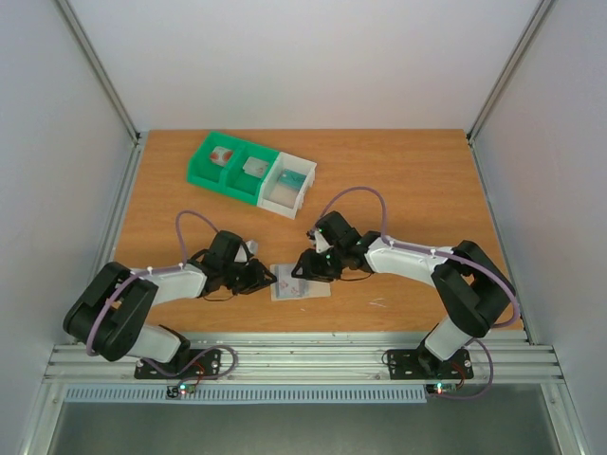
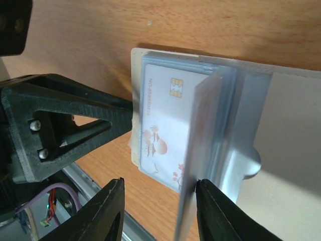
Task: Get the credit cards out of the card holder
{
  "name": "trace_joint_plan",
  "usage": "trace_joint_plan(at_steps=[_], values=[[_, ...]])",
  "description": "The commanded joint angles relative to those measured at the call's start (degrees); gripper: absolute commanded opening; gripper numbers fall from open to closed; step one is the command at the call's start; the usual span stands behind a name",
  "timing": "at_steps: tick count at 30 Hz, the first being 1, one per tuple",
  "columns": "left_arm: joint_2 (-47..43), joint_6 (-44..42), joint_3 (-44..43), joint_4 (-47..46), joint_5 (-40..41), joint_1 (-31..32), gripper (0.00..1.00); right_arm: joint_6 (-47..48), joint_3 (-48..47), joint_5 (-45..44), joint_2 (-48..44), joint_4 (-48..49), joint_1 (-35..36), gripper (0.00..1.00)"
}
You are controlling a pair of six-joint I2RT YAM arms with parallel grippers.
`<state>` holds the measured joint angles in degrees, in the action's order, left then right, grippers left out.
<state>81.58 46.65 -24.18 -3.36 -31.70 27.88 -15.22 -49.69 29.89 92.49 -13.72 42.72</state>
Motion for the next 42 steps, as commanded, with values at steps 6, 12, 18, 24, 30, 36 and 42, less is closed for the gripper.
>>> trace_joint_plan(at_steps=[6, 12, 18, 24, 30, 36, 42], values=[[-4.24, -0.58, -0.34, 7.04, 1.91, 0.25, 0.26, 0.86, -2.45, -3.17, -1.04, -2.26, 0.44, 0.34], [-9.56, 0.36, -2.64, 13.48, 4.77, 0.25, 0.3, 2.24, -3.83, -6.51, -1.06, -5.59, 0.42, 0.23], [-14.01, 1.74, -4.19, 15.02, 4.02, 0.25, 0.35, 4.15, -2.25, -11.29, -1.19, -9.67, 0.39, 0.14], [-13.27, 5.31, -3.02, 7.89, 1.03, 0.25, 0.34, 5.41, 0.47, -14.82, -2.83, -9.78, 0.43, 0.12], [-8.39, 6.99, -4.83, 2.38, 0.27, 1.85, 0.34, 8.14, 0.46, -18.76, -3.81, -12.7, 0.39, 0.27], [-2.5, 8.55, -7.88, -2.0, 1.97, 6.46, 0.36, 9.07, 0.34, -21.07, -7.62, -14.8, 0.43, 0.24], [3.48, 10.18, -9.3, -6.27, 3.64, 8.82, 0.36, 8.47, 1.1, -16.69, -6.57, -11.72, -0.33, 0.16]])
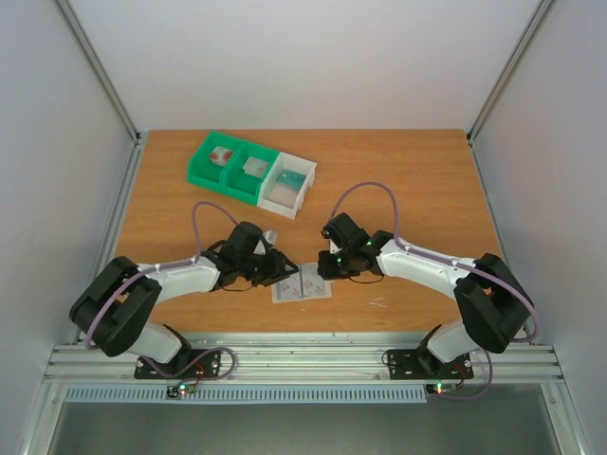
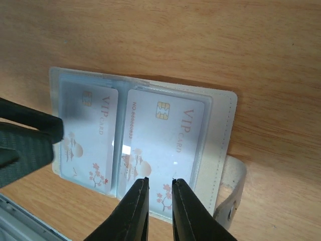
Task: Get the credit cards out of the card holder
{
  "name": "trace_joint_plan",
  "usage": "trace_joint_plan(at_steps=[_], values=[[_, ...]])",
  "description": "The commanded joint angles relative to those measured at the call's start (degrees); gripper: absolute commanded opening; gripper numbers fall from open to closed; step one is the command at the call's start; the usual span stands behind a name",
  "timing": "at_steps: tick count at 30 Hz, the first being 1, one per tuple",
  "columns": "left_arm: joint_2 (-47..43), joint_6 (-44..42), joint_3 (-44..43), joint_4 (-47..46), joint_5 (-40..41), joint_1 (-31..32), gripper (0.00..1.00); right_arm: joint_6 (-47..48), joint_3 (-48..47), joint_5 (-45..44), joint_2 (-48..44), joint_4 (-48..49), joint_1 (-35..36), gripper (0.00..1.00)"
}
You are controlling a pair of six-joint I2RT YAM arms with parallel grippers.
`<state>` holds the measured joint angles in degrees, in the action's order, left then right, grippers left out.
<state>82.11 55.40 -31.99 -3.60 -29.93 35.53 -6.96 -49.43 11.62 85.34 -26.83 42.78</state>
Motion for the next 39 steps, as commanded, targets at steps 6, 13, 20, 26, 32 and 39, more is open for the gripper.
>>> trace_joint_plan(at_steps=[6, 13, 20, 26, 32, 39], values=[[6.07, 1.75, -1.78, -7.08, 2.71, 1.55, 0.36, 0.22, 1.93, 4.83, 3.56, 5.31, -3.44, 0.12], [6.77, 1.99, -1.46, -6.74, 3.7, 1.81, 0.35, -0.49, 4.24, 7.73, 6.27, 8.3, -4.04, 0.1], [9.51, 3.08, -2.52, -7.85, 4.54, 4.48, 0.33, -1.74, 7.37, 8.53, 8.49, 11.21, -4.03, 0.09], [11.61, 5.07, -3.6, -9.84, 4.55, 6.11, 0.29, -1.98, 9.39, 6.87, 7.1, 11.44, -4.08, 0.09], [9.98, 6.15, -3.33, -10.54, 5.5, 6.07, 0.14, -1.6, 10.38, 5.12, 5.46, 10.31, -4.07, 0.1], [9.49, 5.69, -2.62, -12.29, 4.54, 6.13, 0.0, -1.2, 10.39, 4.86, 5.56, 10.07, -4.03, 0.11]])
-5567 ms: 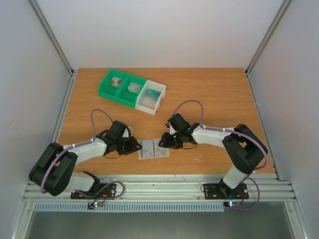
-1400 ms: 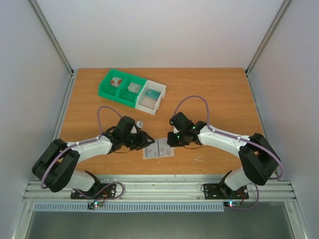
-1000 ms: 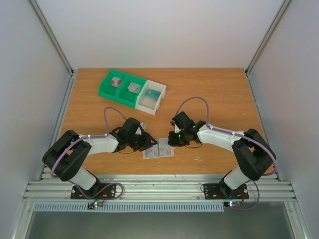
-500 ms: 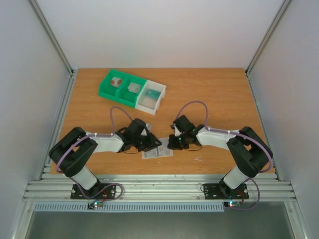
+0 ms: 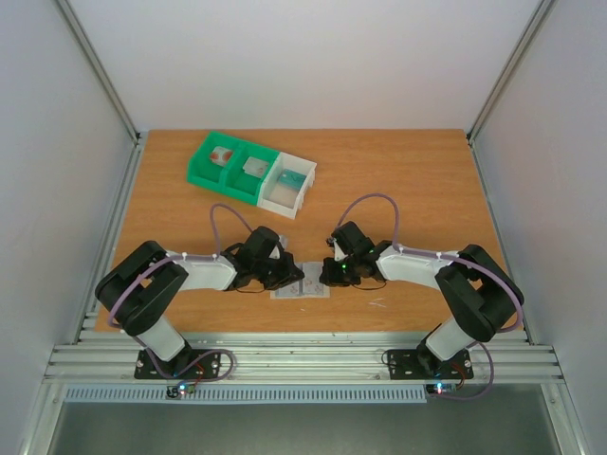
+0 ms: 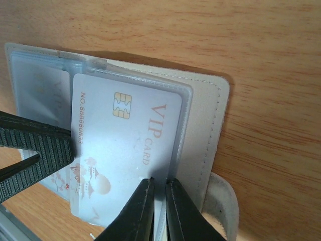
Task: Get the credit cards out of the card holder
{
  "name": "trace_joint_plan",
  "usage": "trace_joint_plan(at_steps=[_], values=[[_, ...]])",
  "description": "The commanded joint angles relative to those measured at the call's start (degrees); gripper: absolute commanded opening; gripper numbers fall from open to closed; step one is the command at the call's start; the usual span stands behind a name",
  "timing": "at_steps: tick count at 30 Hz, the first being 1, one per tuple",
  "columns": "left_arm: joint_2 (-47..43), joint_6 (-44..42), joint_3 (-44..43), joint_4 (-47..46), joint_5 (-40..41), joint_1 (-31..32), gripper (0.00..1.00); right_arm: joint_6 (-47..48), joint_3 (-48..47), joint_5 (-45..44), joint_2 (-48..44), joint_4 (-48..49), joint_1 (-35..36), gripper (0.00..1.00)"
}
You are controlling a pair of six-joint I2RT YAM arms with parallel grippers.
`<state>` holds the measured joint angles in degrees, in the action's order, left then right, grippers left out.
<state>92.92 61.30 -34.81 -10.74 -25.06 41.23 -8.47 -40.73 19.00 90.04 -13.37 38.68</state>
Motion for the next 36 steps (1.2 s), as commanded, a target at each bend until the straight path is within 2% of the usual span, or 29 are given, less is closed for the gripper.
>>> trace_joint_plan(at_steps=[1, 21, 36], values=[[-1.42, -0.21, 0.28, -5.16, -0.46, 0.4, 0.0, 0.28, 1.76, -2.55, 0.92, -3.27, 0.08, 0.11], [-3.96, -2.17, 1.78, -1.19, 2.62, 0.41, 0.0, 0.81, 1.77, -4.73, 1.7, -3.59, 0.07, 0.13], [-4.14, -4.02, -1.86, 4.69, 3.39, 0.38, 0.0, 1.65, 2.51, -6.24, 2.59, -3.59, -0.31, 0.13]])
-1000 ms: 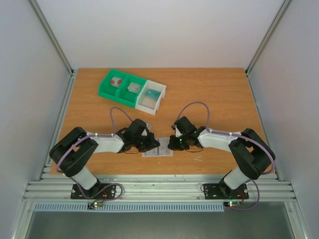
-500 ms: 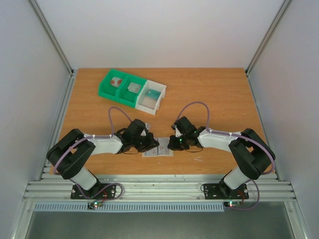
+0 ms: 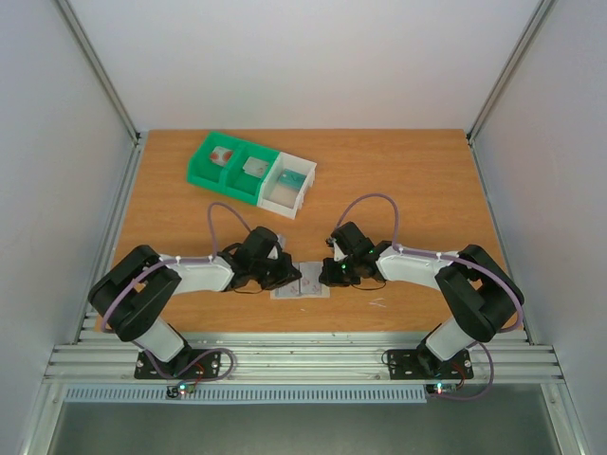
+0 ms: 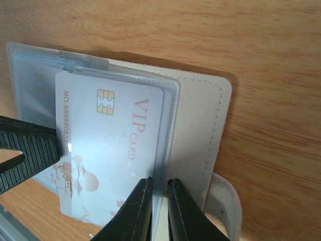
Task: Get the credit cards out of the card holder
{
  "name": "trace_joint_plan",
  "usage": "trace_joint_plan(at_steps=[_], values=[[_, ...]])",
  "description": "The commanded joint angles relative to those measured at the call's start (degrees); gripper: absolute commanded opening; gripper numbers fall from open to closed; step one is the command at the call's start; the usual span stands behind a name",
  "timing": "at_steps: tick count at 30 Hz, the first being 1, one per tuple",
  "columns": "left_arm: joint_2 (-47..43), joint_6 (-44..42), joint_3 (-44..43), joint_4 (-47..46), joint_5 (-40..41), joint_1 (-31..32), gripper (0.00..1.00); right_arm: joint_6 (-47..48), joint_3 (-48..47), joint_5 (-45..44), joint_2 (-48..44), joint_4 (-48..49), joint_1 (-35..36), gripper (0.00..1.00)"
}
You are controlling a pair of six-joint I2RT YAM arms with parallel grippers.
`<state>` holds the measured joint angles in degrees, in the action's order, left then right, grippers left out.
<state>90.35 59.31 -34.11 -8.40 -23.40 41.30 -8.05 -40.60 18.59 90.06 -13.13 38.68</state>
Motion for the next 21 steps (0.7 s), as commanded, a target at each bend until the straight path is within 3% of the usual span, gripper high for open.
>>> trace_joint_plan(at_steps=[1, 8, 14, 17, 21], values=[[-1.78, -2.29, -2.79, 3.38, 2.1, 0.36, 0.0, 1.32, 2.39, -5.84, 2.68, -3.84, -0.35, 0.13], [-2.0, -2.47, -2.07, 4.46, 2.7, 0.34, 0.0, 1.11, 2.54, -5.7, 2.42, -3.18, -0.61, 0.13], [-1.74, -0.56, -0.39, -0.97, 1.24, 0.33, 0.0, 1.25, 2.53, -5.48, 2.67, -3.05, -0.53, 0.13], [-0.23, 1.15, -0.49, -3.34, 0.25, 0.32, 0.12, 1.22, 2.62, -5.36, 2.72, -2.92, -0.54, 0.13], [1.17, 1.67, -1.03, -3.57, 0.29, 0.33, 0.2, 1.11, 2.72, -5.33, 2.66, -2.87, -0.54, 0.13]])
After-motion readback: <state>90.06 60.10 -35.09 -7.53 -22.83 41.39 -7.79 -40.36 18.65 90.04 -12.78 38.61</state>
